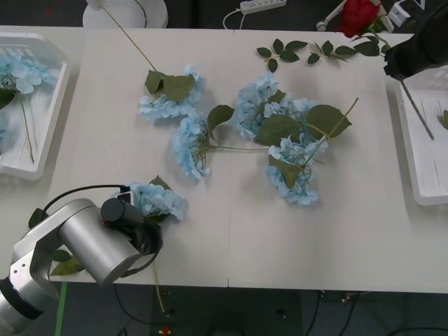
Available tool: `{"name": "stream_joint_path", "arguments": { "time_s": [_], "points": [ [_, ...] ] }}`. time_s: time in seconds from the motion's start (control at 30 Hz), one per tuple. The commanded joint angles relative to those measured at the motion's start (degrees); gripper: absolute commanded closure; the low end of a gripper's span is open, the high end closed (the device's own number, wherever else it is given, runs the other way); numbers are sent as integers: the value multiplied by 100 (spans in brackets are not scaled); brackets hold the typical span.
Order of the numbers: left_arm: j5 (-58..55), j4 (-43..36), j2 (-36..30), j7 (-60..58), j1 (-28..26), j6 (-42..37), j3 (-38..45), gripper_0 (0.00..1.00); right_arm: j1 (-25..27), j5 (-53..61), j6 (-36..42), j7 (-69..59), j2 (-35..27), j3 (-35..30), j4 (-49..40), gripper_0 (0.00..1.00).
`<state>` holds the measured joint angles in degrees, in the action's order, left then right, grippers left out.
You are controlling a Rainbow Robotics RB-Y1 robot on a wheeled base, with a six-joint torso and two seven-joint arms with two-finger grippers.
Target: Place the red flowers into the right box and the blue flowers into the left box. If a person shows an open palm, hand one flower to the person first, then continue sorting.
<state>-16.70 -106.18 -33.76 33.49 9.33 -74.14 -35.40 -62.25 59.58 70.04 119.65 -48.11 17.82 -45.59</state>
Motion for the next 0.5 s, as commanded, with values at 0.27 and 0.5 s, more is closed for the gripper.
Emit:
{"name": "stream_joint_path", "arguments": {
  "time_s": [0.27,0.5],
  "points": [
    [325,265,203,184,130,163,-187,100,-103,-1422,247,-38,-1219,-349,261,100],
    [378,63,-95,184,227,163,-72,100,46,-2416,-509,-55,-1192,-402,1035,100]
  ]
}}
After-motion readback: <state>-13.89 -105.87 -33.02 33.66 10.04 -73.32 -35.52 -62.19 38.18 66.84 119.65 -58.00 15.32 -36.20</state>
